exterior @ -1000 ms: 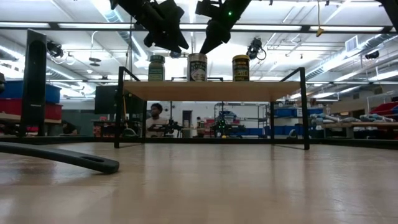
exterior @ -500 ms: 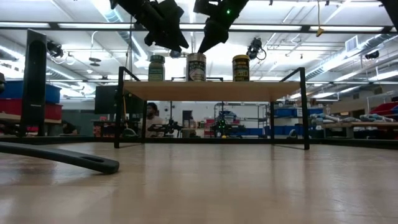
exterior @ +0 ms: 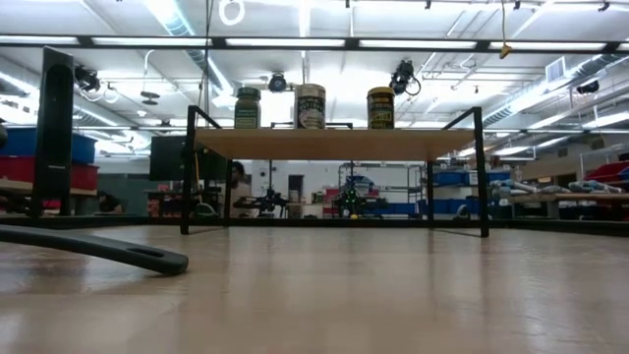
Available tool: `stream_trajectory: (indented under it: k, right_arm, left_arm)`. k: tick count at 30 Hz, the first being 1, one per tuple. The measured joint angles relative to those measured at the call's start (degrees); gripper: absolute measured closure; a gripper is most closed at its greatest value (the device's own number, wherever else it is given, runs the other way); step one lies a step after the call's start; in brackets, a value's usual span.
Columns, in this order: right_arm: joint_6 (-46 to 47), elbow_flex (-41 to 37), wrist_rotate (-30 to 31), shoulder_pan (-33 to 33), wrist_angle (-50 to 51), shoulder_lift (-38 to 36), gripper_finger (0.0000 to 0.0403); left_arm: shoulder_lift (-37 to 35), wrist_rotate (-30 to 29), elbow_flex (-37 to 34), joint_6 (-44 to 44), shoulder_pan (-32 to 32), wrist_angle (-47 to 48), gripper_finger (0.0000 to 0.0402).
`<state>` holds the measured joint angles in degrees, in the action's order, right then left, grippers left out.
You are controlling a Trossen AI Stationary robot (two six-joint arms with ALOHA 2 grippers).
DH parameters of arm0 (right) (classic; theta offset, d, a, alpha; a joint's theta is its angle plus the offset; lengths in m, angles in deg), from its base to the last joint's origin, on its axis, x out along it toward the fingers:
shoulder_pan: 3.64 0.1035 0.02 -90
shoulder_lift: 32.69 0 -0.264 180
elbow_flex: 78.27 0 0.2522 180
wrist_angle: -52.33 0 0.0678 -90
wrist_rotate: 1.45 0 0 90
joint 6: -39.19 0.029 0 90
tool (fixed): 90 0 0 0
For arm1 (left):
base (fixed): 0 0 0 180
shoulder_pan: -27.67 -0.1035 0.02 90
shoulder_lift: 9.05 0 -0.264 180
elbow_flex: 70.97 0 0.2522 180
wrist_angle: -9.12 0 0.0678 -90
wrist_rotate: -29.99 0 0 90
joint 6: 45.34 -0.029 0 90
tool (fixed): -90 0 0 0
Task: Shelf spices
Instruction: Return to Home Position
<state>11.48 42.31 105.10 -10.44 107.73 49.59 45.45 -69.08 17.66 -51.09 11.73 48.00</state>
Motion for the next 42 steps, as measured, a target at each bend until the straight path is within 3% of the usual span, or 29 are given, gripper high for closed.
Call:
stream_trajectory:
  k: [4,10,14,20,27,31,34,38,42]
  right_arm:
    - [4.8,0.0,-2.9,3.2,6.4,-6.6,0.0403]
    - [6.6,-4.9,-3.3,10.2,8.6,-15.7,0.0403]
    - [8.1,-17.3,-3.3,14.6,0.4,-24.4,0.0403]
    - [11.3,-44.2,-0.5,19.8,-16.7,-38.5,0.0403]
    - [17.0,-72.9,-3.7,22.2,-39.0,-48.9,0.0403]
    - [20.0,-88.1,-11.1,22.1,-55.9,-50.0,0.0403]
    - [21.2,-97.7,-11.6,21.7,-70.6,-50.0,0.0403]
    - [20.3,-105.7,-11.7,20.1,-83.0,-50.1,0.0403]
    - [20.5,-106.1,-11.8,18.0,-80.3,-49.8,0.0403]
  left_arm:
    - [-7.9,-0.1,-1.7,0.5,3.0,5.6,0.0179]
    - [-21.2,0.0,-12.9,1.7,5.4,3.8,0.0179]
    - [-30.5,2.3,-24.0,3.0,5.7,-0.3,0.0179]
    - [-39.8,3.5,-40.1,7.4,5.9,-8.3,0.0179]
    - [-41.0,9.3,-53.9,8.8,5.9,-22.3,0.0179]
    - [-40.7,11.2,-60.6,7.7,5.9,-31.8,0.0180]
    - [-40.7,11.2,-64.2,7.6,5.9,-36.8,0.0188]
    - [-40.7,11.2,-66.3,7.8,5.9,-37.1,0.0206]
    - [-40.7,10.7,-67.7,7.9,5.9,-36.8,0.0227]
